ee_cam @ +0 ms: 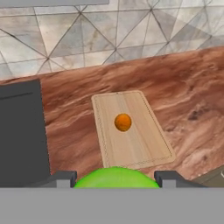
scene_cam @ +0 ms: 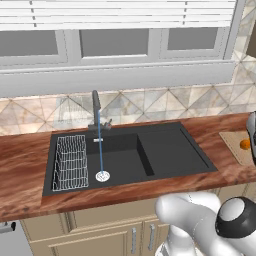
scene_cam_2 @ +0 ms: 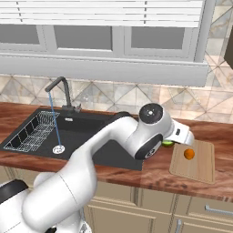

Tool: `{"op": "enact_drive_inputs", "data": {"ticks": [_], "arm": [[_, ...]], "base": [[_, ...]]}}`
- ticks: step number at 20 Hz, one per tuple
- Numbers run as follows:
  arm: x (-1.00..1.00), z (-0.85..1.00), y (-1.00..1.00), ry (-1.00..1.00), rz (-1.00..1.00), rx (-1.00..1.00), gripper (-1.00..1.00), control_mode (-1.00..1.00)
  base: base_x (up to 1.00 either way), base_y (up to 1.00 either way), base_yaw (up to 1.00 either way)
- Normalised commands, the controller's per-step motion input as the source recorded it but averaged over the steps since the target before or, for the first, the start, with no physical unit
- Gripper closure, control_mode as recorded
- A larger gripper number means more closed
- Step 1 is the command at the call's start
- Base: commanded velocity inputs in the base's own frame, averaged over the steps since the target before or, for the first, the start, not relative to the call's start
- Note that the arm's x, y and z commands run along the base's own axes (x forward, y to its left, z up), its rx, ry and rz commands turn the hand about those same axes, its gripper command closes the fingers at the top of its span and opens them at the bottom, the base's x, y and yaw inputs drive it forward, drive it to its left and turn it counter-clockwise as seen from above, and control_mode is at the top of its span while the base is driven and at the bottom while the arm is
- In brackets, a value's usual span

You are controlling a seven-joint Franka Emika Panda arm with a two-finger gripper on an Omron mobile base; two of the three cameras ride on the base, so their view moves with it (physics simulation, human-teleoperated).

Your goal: Pick the kiwi, tangerine from the sink and place them on the cutting board to airdry. Then turn off the sink faucet.

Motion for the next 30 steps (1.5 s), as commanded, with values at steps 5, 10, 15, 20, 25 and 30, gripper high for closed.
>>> {"op": "enact_drive_inputs", "data": {"ticks": [5,10,15,20,25,30], "arm": [[0.00,-0.13,-0.28,0.04,0.00,0.00,1.00,-1.00],[-0.01,-0.29,-0.12,0.05,0.00,0.00,1.00,-1.00],[-0.02,-0.31,-0.01,0.02,0.00,0.00,1.00,-1.00],[0.00,-0.20,0.00,0.00,0.00,0.00,1.00,-1.00],[0.00,-0.19,0.00,0.00,0.00,0.00,1.00,-1.00],[0.01,-0.15,0.00,0.02,0.00,0.00,1.00,-1.00]], "base": [[0.00,0.00,0.00],[0.00,0.00,0.00],[0.00,0.00,0.00],[0.00,0.00,0.00],[0.00,0.00,0.00],[0.00,0.00,0.00]]}}
